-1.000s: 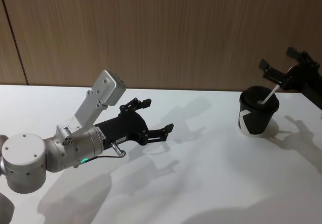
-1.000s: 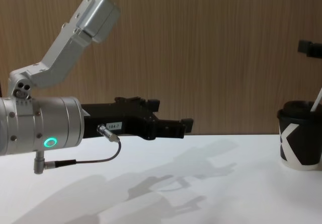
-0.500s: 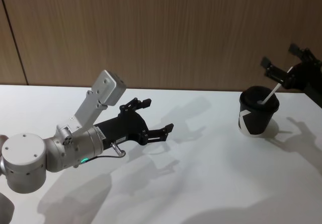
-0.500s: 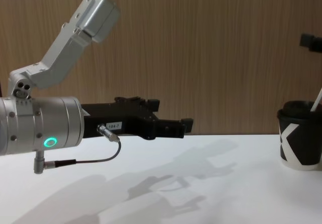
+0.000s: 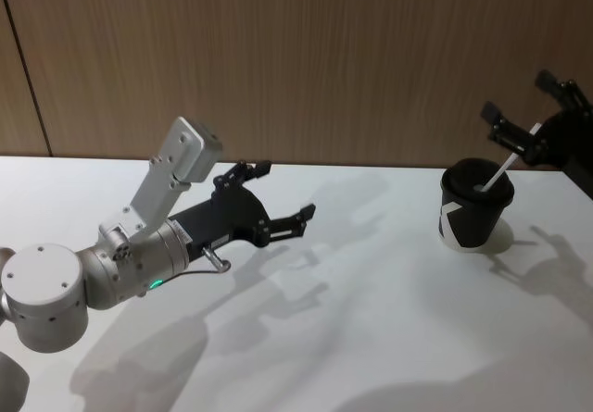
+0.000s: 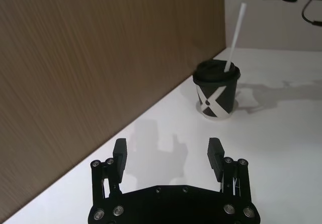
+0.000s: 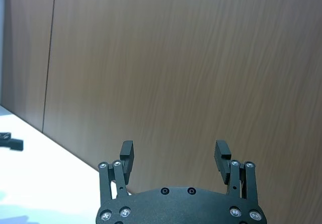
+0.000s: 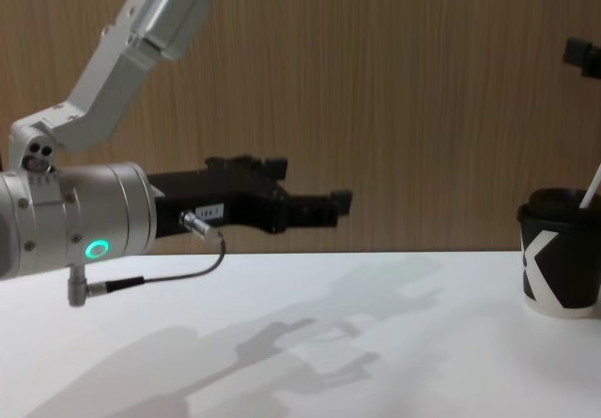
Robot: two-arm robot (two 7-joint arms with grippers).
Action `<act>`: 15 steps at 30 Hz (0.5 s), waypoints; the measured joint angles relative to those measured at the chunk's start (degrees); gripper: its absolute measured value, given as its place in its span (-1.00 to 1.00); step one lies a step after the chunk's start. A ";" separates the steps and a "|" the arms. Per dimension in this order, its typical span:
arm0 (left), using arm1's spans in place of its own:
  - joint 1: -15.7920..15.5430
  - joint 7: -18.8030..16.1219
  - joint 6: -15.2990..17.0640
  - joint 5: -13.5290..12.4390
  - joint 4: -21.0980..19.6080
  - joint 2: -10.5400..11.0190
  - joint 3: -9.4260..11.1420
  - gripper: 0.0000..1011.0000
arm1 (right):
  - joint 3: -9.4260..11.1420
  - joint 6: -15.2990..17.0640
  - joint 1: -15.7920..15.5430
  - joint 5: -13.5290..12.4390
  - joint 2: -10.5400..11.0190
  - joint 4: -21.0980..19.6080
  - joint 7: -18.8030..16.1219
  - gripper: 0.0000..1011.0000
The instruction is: Pick up the straw with one hand, pass it to the other hand, and insert it into the cup.
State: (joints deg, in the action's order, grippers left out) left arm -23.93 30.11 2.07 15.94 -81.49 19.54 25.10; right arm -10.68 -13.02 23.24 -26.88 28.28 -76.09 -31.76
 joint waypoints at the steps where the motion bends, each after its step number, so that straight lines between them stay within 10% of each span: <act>1: 0.05 -0.48 -0.65 0.03 0.07 -0.25 -0.26 0.98 | 0.04 -0.07 -0.19 0.00 0.02 -0.19 -0.08 0.98; 15: -0.20 -3.47 -7.40 1.94 1.55 -3.14 -2.52 0.98 | -0.64 1.58 -2.89 -0.92 0.45 -2.18 -1.21 0.98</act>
State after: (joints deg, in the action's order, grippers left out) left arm -24.13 26.64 -5.33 17.88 -79.93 16.39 22.58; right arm -11.32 -11.45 20.35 -27.80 28.73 -78.26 -32.97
